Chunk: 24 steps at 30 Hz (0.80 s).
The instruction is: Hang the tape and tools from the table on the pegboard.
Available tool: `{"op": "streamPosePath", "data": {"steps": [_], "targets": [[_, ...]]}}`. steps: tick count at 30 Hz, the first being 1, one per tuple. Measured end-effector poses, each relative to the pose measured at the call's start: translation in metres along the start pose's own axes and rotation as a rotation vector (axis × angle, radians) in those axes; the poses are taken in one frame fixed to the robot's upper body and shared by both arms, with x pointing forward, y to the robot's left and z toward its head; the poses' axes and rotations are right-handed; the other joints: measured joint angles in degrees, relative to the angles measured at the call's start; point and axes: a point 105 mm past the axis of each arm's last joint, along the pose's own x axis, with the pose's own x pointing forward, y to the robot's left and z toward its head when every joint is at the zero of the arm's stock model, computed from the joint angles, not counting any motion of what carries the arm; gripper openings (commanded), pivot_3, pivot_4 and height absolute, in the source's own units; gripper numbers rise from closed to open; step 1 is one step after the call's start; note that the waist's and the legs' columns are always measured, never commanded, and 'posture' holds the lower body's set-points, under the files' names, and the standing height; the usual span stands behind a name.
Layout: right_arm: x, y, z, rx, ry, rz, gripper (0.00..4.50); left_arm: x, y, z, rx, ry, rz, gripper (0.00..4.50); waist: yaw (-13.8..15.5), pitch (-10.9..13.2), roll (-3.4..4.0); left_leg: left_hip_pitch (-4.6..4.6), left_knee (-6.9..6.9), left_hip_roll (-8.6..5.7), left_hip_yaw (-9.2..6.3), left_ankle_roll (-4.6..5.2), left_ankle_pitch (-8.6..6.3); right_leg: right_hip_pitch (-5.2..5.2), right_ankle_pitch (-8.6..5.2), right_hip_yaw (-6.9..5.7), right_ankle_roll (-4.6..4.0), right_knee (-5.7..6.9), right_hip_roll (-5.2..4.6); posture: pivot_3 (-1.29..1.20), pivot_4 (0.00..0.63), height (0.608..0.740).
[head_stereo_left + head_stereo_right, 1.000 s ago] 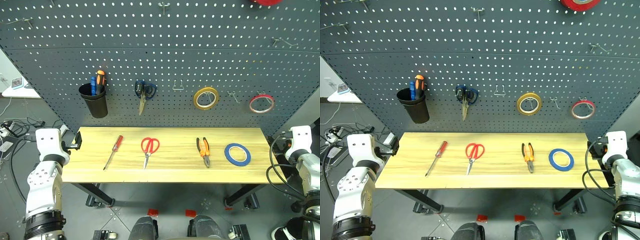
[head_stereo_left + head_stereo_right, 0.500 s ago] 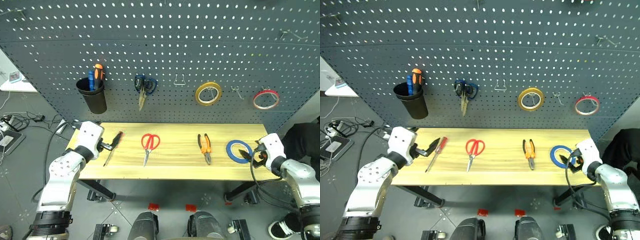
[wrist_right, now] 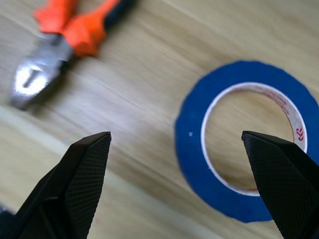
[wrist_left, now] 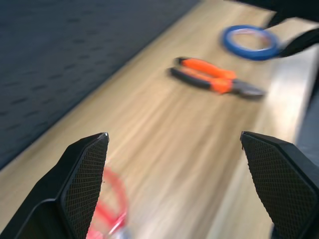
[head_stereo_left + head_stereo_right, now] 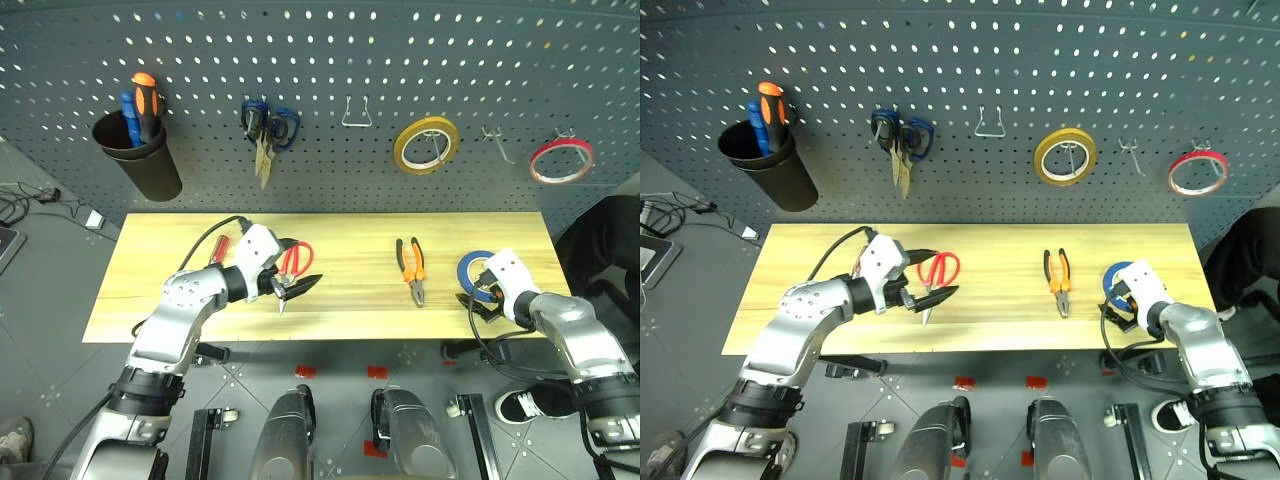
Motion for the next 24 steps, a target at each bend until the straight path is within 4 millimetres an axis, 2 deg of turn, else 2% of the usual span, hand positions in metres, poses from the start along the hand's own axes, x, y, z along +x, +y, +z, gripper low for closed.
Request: {"op": "streamPosePath", "data": {"steps": [6, 9, 13, 18, 19, 24], "targets": [[0.014, -0.018, -0.005, 0.041, 0.107, 0.015, 4.5, 0.031, -0.025, 0.02, 0.039, -0.063, -0.192, 4.47, -0.26, 1.19, -0.03, -0.06, 0.11, 0.02, 0.22, -0.04, 0.02, 0.0, -0.01, -0.14, 0.03, 0.0, -0.07, -0.21, 0.394, 0.74], [0.018, -0.018, -0.008, 0.051, 0.142, 0.048, 3.92, 0.04, -0.04, 0.024, 0.055, -0.075, -0.275, 4.5, -0.32, 1.35, -0.1, -0.06, 0.15, 0.04, 0.26, -0.06, 0.04, 0.0, 0.0, -0.14, 0.05, 0.01, -0.07, -0.21, 0.383, 0.74], [0.021, -0.023, -0.004, 0.007, 0.155, 0.046, 2.57, 0.043, -0.044, 0.027, 0.093, -0.08, -0.306, 4.5, -0.44, 1.36, -0.12, -0.05, 0.23, 0.08, 0.26, -0.1, 0.06, 0.01, 0.03, -0.16, 0.12, 0.06, -0.07, -0.21, 0.365, 0.74], [0.024, -0.015, -0.003, -0.045, 0.147, 0.055, 0.83, 0.043, -0.043, 0.026, 0.106, -0.074, -0.293, 4.5, -0.46, 1.35, -0.11, -0.07, 0.52, 0.12, 0.27, -0.14, 0.08, 0.07, 0.13, -0.15, 0.3, 0.1, -0.06, -0.23, 0.338, 0.74], [0.024, -0.013, -0.004, -0.054, 0.143, 0.048, 0.67, 0.043, -0.043, 0.026, 0.102, -0.076, -0.281, 4.5, -0.45, 1.35, -0.12, -0.08, 0.57, 0.13, 0.26, -0.14, 0.08, 0.1, 0.14, -0.15, 0.32, 0.1, -0.07, -0.23, 0.332, 0.74], [0.012, -0.003, -0.006, -0.103, 0.06, -0.044, 0.67, 0.046, -0.046, 0.035, 0.101, -0.133, -0.208, 4.5, -0.09, 1.31, -0.06, -0.31, 0.78, 0.12, 0.22, -0.15, 0.08, -0.04, 0.18, -0.15, 0.39, 0.2, -0.11, -0.24, 0.321, 0.74]]}}
